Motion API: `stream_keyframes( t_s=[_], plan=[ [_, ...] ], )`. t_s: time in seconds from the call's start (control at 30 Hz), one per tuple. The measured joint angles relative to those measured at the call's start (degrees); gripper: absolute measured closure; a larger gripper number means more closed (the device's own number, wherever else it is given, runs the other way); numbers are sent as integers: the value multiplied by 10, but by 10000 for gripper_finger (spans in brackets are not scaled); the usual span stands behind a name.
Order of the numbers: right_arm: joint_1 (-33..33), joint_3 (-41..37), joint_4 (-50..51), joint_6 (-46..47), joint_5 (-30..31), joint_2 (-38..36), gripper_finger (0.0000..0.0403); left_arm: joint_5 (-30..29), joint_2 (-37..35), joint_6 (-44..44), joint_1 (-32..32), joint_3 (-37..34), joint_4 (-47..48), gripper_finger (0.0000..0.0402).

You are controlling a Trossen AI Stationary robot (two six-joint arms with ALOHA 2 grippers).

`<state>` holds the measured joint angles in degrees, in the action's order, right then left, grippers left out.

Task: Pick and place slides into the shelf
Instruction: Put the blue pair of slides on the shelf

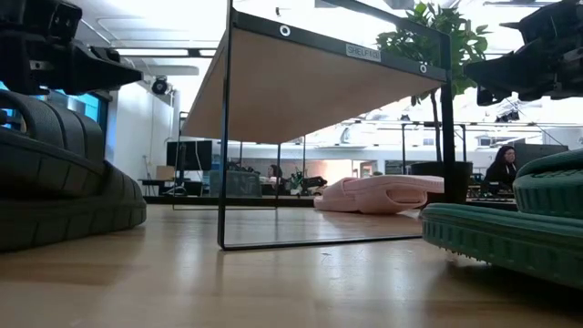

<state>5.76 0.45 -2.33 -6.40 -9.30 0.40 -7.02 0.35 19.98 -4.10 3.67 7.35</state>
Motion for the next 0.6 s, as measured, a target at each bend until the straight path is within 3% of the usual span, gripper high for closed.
stream_keyframes(
  t_s=[0.23, 0.43, 0.6],
  plan=[
    [0, 0, -2, 19, -4, 0, 402, 1, 0, -112, 0, 0, -5, 401],
    [-2, 0, -63, 270, 3, 0, 402, 1, 0, -294, 0, 0, -43, 401],
    [-2, 0, -111, 440, 4, 0, 402, 0, 0, -387, 0, 0, -50, 401]
  ],
)
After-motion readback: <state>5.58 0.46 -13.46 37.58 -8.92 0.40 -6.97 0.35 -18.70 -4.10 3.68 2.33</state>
